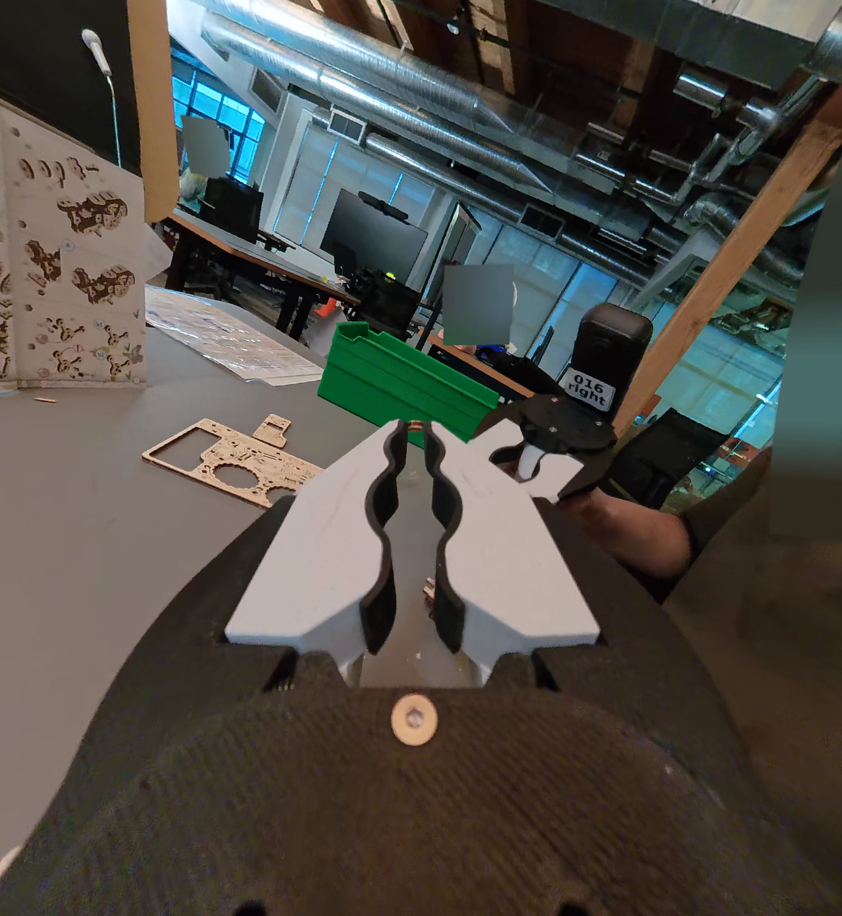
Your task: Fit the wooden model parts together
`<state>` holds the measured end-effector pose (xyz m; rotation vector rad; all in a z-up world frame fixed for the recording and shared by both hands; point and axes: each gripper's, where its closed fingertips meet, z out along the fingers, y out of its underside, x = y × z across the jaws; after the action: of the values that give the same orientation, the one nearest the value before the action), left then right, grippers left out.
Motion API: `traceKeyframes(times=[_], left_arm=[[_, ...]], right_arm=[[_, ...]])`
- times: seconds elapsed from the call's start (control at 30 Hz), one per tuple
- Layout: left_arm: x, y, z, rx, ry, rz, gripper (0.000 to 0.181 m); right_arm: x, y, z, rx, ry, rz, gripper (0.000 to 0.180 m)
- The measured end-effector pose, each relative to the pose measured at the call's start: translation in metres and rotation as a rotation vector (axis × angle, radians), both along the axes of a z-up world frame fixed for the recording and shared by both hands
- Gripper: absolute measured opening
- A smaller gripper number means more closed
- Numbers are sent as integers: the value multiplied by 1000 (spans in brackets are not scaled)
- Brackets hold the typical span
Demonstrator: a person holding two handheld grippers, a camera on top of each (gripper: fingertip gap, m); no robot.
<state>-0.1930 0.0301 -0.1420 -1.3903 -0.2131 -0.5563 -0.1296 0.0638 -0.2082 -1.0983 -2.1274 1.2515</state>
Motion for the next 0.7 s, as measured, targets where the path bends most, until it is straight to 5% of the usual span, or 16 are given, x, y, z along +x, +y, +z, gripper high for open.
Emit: traceKeyframes(times=[0.7], left_arm=[[7, 0, -9, -52, -4, -31, 4]], right_arm=[[-8, 5, 18, 230, 249, -12, 16]])
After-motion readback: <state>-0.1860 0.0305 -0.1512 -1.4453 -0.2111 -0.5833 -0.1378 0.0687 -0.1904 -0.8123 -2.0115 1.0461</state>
